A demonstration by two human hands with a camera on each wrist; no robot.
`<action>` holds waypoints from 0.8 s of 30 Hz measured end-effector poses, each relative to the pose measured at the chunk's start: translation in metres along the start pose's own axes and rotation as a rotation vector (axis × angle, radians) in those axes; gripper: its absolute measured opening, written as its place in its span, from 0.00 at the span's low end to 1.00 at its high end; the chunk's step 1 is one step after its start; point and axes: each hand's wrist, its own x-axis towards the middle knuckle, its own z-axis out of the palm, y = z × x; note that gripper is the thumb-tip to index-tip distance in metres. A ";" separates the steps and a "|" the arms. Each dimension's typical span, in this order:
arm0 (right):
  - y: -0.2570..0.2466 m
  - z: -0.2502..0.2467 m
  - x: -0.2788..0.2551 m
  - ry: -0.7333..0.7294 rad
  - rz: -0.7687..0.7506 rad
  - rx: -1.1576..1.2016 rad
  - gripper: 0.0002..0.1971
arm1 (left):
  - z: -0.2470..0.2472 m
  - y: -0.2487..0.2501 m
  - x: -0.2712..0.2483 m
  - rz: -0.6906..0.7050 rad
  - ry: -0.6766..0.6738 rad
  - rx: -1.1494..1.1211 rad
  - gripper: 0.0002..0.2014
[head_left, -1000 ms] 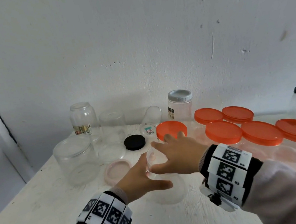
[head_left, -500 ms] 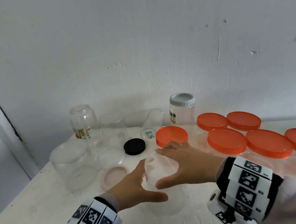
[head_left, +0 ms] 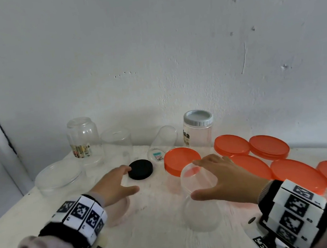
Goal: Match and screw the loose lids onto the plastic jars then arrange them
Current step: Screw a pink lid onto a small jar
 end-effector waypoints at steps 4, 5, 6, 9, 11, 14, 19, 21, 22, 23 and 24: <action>0.009 -0.002 0.002 0.011 0.029 0.003 0.48 | -0.005 -0.010 0.021 -0.091 -0.001 0.084 0.37; 0.011 -0.003 0.003 0.017 0.042 0.010 0.47 | -0.006 -0.013 0.025 -0.113 -0.013 0.098 0.38; 0.013 -0.003 0.003 0.022 0.056 0.016 0.47 | -0.007 -0.017 0.028 -0.135 -0.026 0.112 0.39; 0.017 -0.005 0.004 0.035 0.095 0.025 0.47 | -0.007 -0.027 0.036 -0.186 -0.056 0.155 0.41; 0.018 -0.006 0.005 0.039 0.111 0.030 0.47 | -0.007 -0.032 0.040 -0.209 -0.068 0.192 0.43; 0.016 -0.006 0.005 0.041 0.125 0.040 0.47 | -0.006 -0.035 0.045 -0.230 -0.101 0.246 0.45; 0.010 -0.009 0.006 0.051 0.159 0.061 0.47 | -0.006 -0.036 0.049 -0.266 -0.134 0.314 0.48; 0.006 -0.009 0.006 0.053 0.170 0.056 0.46 | -0.005 -0.034 0.049 -0.273 -0.128 0.334 0.47; 0.003 -0.009 0.005 0.053 0.173 0.049 0.46 | -0.005 -0.034 0.048 -0.274 -0.126 0.341 0.47; 0.000 -0.009 0.005 0.055 0.172 0.039 0.45 | -0.004 -0.032 0.048 -0.275 -0.123 0.347 0.46; -0.004 -0.009 0.004 0.060 0.169 0.024 0.45 | -0.004 -0.031 0.047 -0.276 -0.117 0.355 0.46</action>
